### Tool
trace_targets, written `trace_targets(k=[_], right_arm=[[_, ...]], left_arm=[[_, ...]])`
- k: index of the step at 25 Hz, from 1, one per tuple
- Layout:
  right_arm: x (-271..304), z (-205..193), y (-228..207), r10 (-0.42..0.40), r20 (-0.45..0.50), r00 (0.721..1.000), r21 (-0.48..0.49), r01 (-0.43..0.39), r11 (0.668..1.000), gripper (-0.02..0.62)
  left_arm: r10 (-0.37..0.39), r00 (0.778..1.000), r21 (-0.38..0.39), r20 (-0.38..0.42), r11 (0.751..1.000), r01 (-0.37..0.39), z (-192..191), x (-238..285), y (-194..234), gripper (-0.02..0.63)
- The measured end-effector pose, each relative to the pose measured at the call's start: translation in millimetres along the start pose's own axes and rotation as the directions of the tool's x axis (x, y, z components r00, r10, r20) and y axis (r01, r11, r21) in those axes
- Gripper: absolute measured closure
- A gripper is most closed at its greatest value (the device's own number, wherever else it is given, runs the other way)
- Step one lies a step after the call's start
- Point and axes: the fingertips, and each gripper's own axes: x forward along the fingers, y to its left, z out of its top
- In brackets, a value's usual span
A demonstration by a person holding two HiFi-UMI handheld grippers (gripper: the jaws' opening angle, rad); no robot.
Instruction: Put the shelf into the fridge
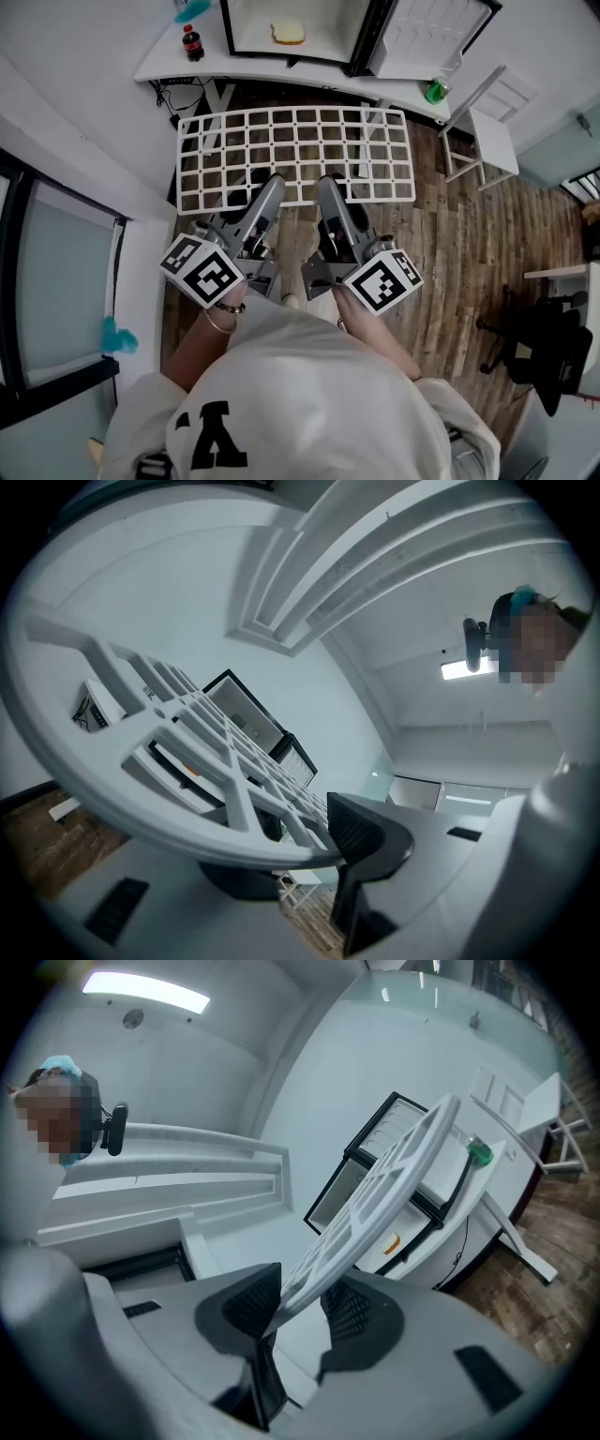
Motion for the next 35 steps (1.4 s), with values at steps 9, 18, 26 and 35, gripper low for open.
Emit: trace_targets(k=[9, 18, 26, 35], right_arm=[[24.9, 7.2, -22.7, -0.010, 0.025, 1.000, 0.007, 0.010, 1.000, 0.463], [83.5, 19.2, -57.5, -0.038, 0.041, 0.998, -0.004, 0.038, 0.999, 0.462], [167.1, 35.1, -80.8, -0.057, 0.075, 0.996, -0.012, 0.058, 0.998, 0.460], [252.7, 39.7, -97.2, -0.060, 0.119, 0.991, -0.022, 0.063, 0.998, 0.461]], left_arm=[[-0.010, 1.000, -0.010, -0.024, 1.000, 0.010, 3.2, 30.8, 21.8, 0.460], [-0.031, 0.998, -0.018, -0.047, 0.999, 0.030, 20.7, 85.7, 65.7, 0.460], [-0.071, 0.995, -0.032, -0.066, 0.997, 0.069, 63.1, 147.1, 120.7, 0.460], [-0.106, 0.991, -0.030, -0.077, 0.994, 0.104, 109.9, 196.4, 180.6, 0.461]])
